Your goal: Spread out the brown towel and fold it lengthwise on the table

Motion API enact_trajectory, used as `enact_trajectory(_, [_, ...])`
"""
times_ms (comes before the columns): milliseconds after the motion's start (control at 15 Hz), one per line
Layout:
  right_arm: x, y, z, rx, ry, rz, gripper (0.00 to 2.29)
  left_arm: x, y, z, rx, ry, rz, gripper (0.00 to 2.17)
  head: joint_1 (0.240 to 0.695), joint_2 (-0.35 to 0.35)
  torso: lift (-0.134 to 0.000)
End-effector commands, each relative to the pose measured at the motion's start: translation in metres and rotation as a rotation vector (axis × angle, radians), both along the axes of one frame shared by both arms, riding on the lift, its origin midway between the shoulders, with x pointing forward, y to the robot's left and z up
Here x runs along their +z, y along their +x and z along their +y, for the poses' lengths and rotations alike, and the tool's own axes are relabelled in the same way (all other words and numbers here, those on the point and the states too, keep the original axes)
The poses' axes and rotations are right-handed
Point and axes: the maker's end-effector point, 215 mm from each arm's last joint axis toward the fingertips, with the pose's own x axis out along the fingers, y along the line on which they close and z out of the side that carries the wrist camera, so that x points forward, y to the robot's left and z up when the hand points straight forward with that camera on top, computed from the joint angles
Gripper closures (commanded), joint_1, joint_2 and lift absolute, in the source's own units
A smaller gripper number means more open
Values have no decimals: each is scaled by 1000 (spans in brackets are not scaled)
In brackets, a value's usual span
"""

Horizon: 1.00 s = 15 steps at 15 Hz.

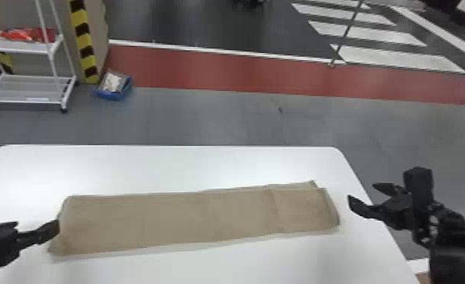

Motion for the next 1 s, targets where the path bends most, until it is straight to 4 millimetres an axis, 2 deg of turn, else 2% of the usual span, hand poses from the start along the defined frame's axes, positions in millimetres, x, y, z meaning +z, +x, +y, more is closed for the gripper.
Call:
enact_trajectory(0, [-6, 0, -10, 0, -8, 32, 181, -6, -5, -1, 0, -10, 62, 144, 695, -225, 0])
enact_trajectory(267, [-27, -7, -26, -25, 23, 92, 282, -4, 3, -8, -7, -16, 83, 147, 695, -243, 0])
enact_trajectory(667, [-24, 9, -16, -1, 62, 53, 279, -5, 16, -11, -8, -22, 89, 147, 695, -256, 0])
enact_trajectory(933, [-22, 11, -16, -4, 65, 51, 282, 1, 23, -7, -7, -20, 81, 147, 695, -245, 0])
